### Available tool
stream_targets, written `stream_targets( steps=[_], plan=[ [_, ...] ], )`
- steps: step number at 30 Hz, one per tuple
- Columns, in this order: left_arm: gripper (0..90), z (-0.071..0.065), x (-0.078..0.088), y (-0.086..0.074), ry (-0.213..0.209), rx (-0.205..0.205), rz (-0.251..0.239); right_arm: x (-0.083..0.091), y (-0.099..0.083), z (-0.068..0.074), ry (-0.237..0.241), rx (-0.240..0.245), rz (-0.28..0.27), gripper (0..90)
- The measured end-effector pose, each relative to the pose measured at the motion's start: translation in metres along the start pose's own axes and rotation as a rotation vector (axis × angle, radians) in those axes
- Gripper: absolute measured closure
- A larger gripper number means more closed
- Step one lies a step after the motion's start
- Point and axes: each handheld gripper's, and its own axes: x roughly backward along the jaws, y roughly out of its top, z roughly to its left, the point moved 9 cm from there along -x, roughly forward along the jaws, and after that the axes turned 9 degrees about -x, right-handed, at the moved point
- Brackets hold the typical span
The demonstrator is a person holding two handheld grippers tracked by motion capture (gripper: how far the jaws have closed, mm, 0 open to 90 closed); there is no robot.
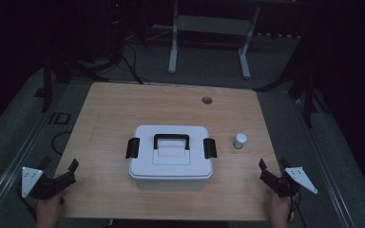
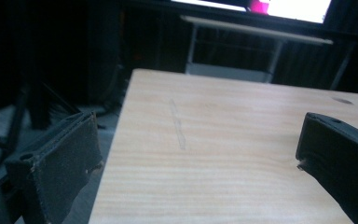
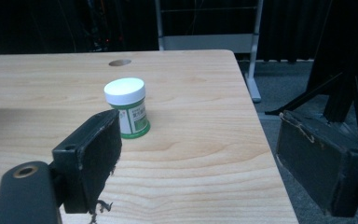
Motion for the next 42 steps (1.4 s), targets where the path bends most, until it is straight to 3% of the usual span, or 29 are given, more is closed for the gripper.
stream_targets(
  steps=[1, 3, 4, 5, 6, 7, 8, 9, 10, 11, 12, 13, 14, 19, 20, 21, 23, 24, 25, 26, 28, 29, 30, 31, 32, 33, 37, 38, 42],
  plan=[
    [0.0, 0.000, 0.000, 0.000, 0.000, 0.000, 0.000, 0.000, 0.000, 0.000, 0.000, 0.000, 0.000, 14.0],
    [0.0, 0.002, 0.000, -0.003, -0.079, 0.029, 0.048, 0.000, 0.000, 0.001, 0.010, -0.003, 0.003, 14.0],
    [0.0, 0.003, 0.000, -0.007, -0.116, 0.008, 0.102, -0.001, 0.000, 0.000, 0.013, -0.003, 0.005, 14.0],
    [0.0, 0.003, 0.000, -0.007, -0.116, 0.008, 0.102, -0.001, 0.000, 0.000, 0.013, -0.003, 0.005, 14.0],
    [0.0, 0.002, 0.000, -0.011, -0.175, -0.027, 0.166, -0.001, 0.000, 0.000, 0.022, -0.010, 0.006, 14.0],
    [0.0, 0.002, 0.000, -0.011, -0.175, -0.027, 0.166, -0.001, 0.000, 0.000, 0.022, -0.010, 0.006, 14.0],
    [0.0, -0.001, 0.001, -0.013, -0.228, -0.060, 0.210, -0.001, 0.000, 0.000, 0.023, -0.011, 0.006, 14.0],
    [0.0, -0.001, 0.001, -0.013, -0.228, -0.060, 0.210, -0.001, 0.000, 0.000, 0.023, -0.011, 0.006, 14.0],
    [0.0, -0.004, 0.002, -0.015, -0.282, -0.102, 0.266, -0.001, -0.001, 0.001, 0.026, -0.013, 0.008, 14.0],
    [0.0, -0.005, 0.003, -0.017, -0.309, -0.131, 0.303, -0.001, -0.001, 0.002, 0.032, -0.013, 0.011, 14.0],
    [0.0, -0.005, 0.006, -0.022, -0.358, -0.165, 0.391, -0.001, -0.001, 0.002, 0.037, -0.010, 0.014, 14.0],
    [0.0, -0.005, 0.007, -0.023, -0.387, -0.168, 0.426, -0.001, -0.002, 0.003, 0.042, -0.010, 0.017, 14.0],
    [0.0, -0.005, 0.007, -0.023, -0.387, -0.168, 0.426, -0.001, -0.002, 0.003, 0.042, -0.010, 0.017, 14.0],
    [0.0, -0.002, 0.017, -0.031, -0.478, -0.222, 0.628, -0.001, -0.002, 0.003, 0.051, -0.015, 0.019, 14.0],
    [0.0, -0.002, 0.020, -0.035, -0.496, -0.264, 0.699, 0.000, -0.002, 0.004, 0.052, -0.012, 0.018, 14.0],
    [0.0, -0.002, 0.020, -0.035, -0.496, -0.264, 0.699, 0.000, -0.002, 0.004, 0.052, -0.012, 0.018, 14.0],
    [0.0, -0.002, 0.023, -0.038, -0.510, -0.319, 0.768, 0.000, -0.002, 0.004, 0.053, -0.004, 0.018, 14.0],
    [0.0, -0.002, 0.025, -0.039, -0.521, -0.376, 0.834, 0.000, -0.002, 0.004, 0.052, -0.003, 0.022, 14.0],
    [0.0, -0.002, 0.025, -0.039, -0.521, -0.376, 0.834, 0.000, -0.002, 0.004, 0.052, -0.003, 0.022, 14.0],
    [0.0, -0.003, 0.027, -0.038, -0.537, -0.420, 0.882, 0.000, -0.002, 0.004, 0.051, -0.001, 0.022, 14.0],
    [0.0, -0.003, 0.029, -0.037, -0.547, -0.441, 0.909, 0.000, -0.002, 0.004, 0.052, -0.003, 0.023, 14.0],
    [0.0, -0.003, 0.030, -0.036, -0.561, -0.454, 0.938, 0.000, -0.002, 0.004, 0.052, -0.003, 0.023, 14.0],
    [0.0, -0.003, 0.033, -0.035, -0.575, -0.502, 0.997, 0.000, -0.002, 0.004, 0.053, -0.002, 0.022, 14.0],
    [0.0, -0.003, 0.033, -0.035, -0.575, -0.502, 0.997, 0.000, -0.002, 0.004, 0.053, -0.002, 0.022, 14.0],
    [0.0, -0.002, 0.036, -0.035, -0.590, -0.549, 1.060, 0.000, -0.002, 0.005, 0.055, -0.002, 0.022, 14.0],
    [0.0, -0.002, 0.036, -0.035, -0.590, -0.549, 1.060, 0.000, -0.002, 0.005, 0.055, -0.002, 0.022, 14.0],
    [0.0, -0.002, 0.043, -0.034, -0.628, -0.609, 1.188, 0.000, -0.002, 0.005, 0.056, -0.001, 0.023, 14.0],
    [0.0, -0.003, 0.045, -0.033, -0.655, -0.632, 1.220, 0.000, -0.002, 0.005, 0.057, 0.000, 0.023, 14.0],
    [0.0, -0.005, 0.043, -0.027, -0.673, -0.693, 1.248, 0.000, -0.003, 0.005, 0.058, 0.004, 0.024, 14.0]
  ],
)
